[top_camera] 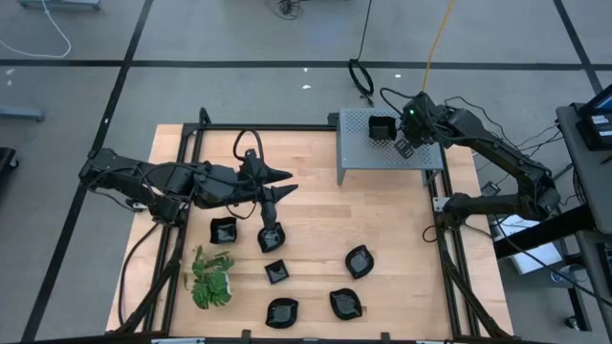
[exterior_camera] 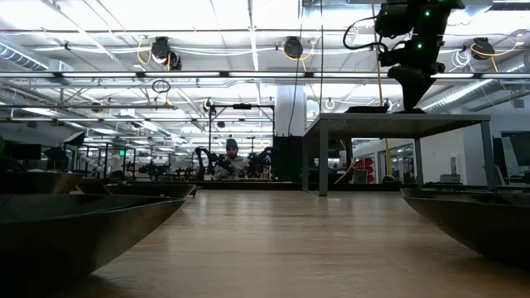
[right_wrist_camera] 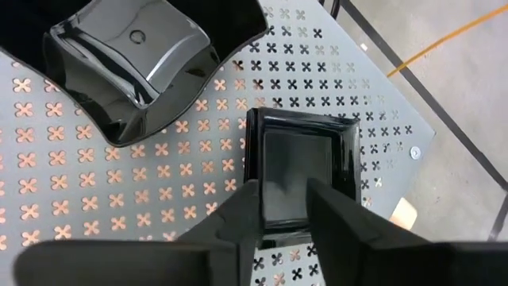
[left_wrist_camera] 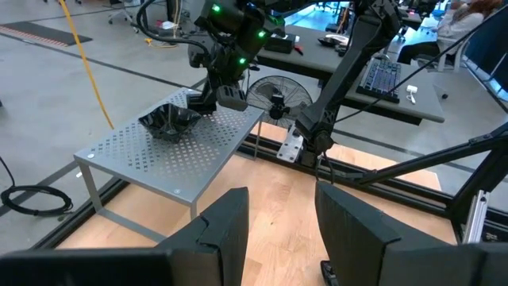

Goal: Pick & Place Mini shaped plates
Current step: Stack the black square plate on the black square plates on the shelf, then put the leaf-shaped plate on the shelf

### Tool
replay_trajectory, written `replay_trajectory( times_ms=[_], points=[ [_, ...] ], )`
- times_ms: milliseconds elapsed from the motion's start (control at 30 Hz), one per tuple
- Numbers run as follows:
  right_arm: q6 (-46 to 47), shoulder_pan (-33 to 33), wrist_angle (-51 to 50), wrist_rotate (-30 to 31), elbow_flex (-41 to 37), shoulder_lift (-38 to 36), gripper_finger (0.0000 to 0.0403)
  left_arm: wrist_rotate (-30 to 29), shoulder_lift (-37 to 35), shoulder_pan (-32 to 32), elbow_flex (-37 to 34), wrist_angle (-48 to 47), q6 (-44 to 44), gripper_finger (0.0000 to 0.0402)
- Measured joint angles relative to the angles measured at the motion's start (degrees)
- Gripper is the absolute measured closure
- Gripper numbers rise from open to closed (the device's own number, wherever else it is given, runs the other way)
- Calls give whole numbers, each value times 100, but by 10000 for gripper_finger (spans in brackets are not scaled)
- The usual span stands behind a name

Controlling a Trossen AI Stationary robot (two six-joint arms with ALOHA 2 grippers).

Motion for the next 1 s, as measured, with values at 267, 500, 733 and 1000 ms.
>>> replay_trajectory(
  times_ms=[267, 500, 733, 1000],
  points=[
    [-234, 275, 88, -7, 0, -403, 278, 9, 0, 0, 0, 0, -118, 252],
    [64, 1089, 87, -1922, 0, -945, 299, 24, 0, -9, 0, 0, -118, 252],
    [110, 2727, 199, -3897, -539, -1121, 322, 44, 0, -7, 0, -5, -120, 252],
    [203, 4453, 2785, -3906, -2265, -972, 316, 221, 0, -9, 0, -33, -120, 252]
  ],
)
